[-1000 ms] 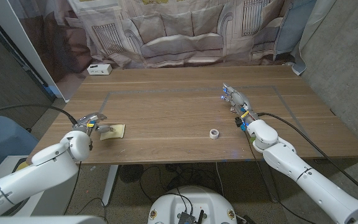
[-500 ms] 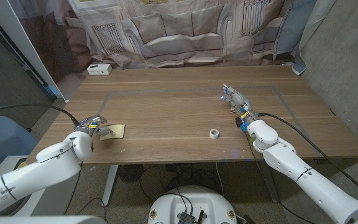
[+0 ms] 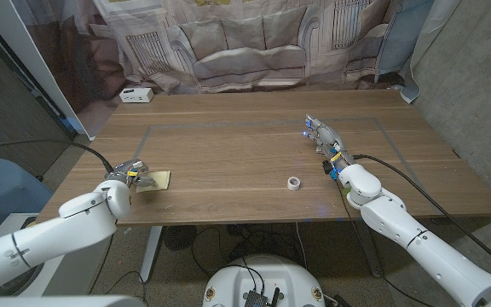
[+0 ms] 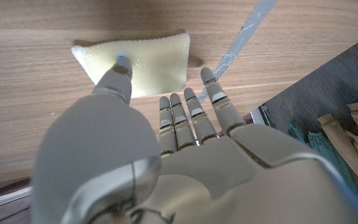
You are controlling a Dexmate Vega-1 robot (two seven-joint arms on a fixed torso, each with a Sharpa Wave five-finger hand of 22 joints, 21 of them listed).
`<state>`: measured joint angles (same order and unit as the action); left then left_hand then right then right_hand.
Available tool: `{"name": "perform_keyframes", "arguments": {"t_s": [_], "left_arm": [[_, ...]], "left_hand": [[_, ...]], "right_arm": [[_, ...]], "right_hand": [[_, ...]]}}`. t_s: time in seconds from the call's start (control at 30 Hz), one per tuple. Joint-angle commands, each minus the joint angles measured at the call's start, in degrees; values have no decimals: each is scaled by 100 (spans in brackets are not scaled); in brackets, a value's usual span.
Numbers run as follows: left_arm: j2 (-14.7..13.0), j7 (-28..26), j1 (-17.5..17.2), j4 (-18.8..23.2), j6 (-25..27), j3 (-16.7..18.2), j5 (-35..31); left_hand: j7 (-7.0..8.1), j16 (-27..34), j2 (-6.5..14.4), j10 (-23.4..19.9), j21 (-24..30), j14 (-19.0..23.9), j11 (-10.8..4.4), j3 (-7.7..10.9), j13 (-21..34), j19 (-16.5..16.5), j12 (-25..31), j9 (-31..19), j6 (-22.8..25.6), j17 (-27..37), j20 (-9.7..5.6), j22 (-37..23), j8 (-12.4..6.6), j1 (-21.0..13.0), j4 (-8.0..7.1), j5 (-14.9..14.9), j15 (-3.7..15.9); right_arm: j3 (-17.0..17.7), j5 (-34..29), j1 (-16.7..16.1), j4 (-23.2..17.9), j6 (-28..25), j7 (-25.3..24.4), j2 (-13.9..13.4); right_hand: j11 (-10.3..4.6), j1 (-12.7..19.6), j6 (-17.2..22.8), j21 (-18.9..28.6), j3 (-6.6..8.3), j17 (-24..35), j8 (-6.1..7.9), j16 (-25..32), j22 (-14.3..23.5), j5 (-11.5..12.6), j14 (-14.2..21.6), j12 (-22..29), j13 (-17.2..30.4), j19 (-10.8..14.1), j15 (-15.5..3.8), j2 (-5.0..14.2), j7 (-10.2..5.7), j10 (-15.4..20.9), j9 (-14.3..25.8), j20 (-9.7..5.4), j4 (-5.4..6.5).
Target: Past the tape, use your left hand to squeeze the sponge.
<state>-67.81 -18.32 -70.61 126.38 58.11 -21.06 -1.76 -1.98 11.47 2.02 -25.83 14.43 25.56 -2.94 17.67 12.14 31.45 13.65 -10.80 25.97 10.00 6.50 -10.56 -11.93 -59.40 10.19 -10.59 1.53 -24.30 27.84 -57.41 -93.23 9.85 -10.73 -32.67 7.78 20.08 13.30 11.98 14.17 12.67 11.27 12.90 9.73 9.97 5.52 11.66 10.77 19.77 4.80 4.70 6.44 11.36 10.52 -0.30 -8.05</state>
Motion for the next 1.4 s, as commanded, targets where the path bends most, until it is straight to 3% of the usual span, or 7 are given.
{"name": "perform_keyframes", "arguments": {"t_s": [0.03,0.33,0.4,0.67,1.03,1.2,1.4], "left_arm": [[-15,-30,437,-26,219,-484,71],[-3,-143,486,18,351,-522,209],[9,-179,490,24,368,-524,236],[121,-370,482,18,447,-483,358],[132,-512,388,15,337,-348,567],[151,-602,360,22,325,-308,613],[155,-940,7,79,22,96,704]], "left_hand": [[-23,53,89,-169,72,188,-5,136,29,215,56,-18,135,26,20,-4,-40,-338,12,-54,28],[-41,142,214,-401,210,525,46,245,51,663,102,-31,406,55,-8,-10,-75,-917,26,-84,104],[-41,163,225,-506,227,595,1,247,56,717,133,-34,486,62,-33,-12,-91,-1000,18,-83,121],[-147,233,360,-851,344,1046,7,423,69,1022,220,-46,844,54,-223,-24,-163,-1395,18,-112,176],[-173,247,474,-1137,468,1448,109,629,77,1275,271,-57,1139,56,-359,-38,-202,-1697,13,-146,209],[-195,232,479,-1229,513,1552,85,683,90,1347,286,-63,1274,59,-408,-44,-225,-1767,2,-151,229],[-203,216,501,-1303,555,1613,99,736,110,1413,305,-67,1348,65,-420,-50,-229,-1831,1,-161,237]], "right_arm": [[42,46,-62,-19,61,16,-11],[56,84,-108,-19,105,38,-10],[61,94,-121,-22,116,43,-12],[63,95,-149,-16,169,65,-14],[74,118,-181,-14,228,87,-5],[89,148,-207,-40,221,82,-8],[108,171,-237,-46,273,114,-20]], "right_hand": [[-8,18,56,-20,-15,7,-2,-9,12,36,50,-6,30,46,0,-1,7,76,16,-7,11],[-3,21,55,-22,-16,7,-4,-9,12,37,59,-10,30,59,9,2,3,71,17,-8,11],[-6,22,54,-22,-16,7,-5,-9,12,37,59,-10,30,63,7,2,3,73,17,-10,11],[-7,23,57,-18,-18,7,-5,-2,12,37,82,-8,31,88,30,4,10,81,17,-12,11],[1,28,71,-11,-19,7,-1,1,12,37,100,-5,31,125,35,6,20,96,17,-10,9],[6,28,76,-11,-21,8,0,2,12,37,106,-2,31,136,35,7,19,105,17,-11,11],[13,28,82,-11,-23,8,1,1,12,37,109,-2,32,146,39,8,27,109,18,-6,11]]}}
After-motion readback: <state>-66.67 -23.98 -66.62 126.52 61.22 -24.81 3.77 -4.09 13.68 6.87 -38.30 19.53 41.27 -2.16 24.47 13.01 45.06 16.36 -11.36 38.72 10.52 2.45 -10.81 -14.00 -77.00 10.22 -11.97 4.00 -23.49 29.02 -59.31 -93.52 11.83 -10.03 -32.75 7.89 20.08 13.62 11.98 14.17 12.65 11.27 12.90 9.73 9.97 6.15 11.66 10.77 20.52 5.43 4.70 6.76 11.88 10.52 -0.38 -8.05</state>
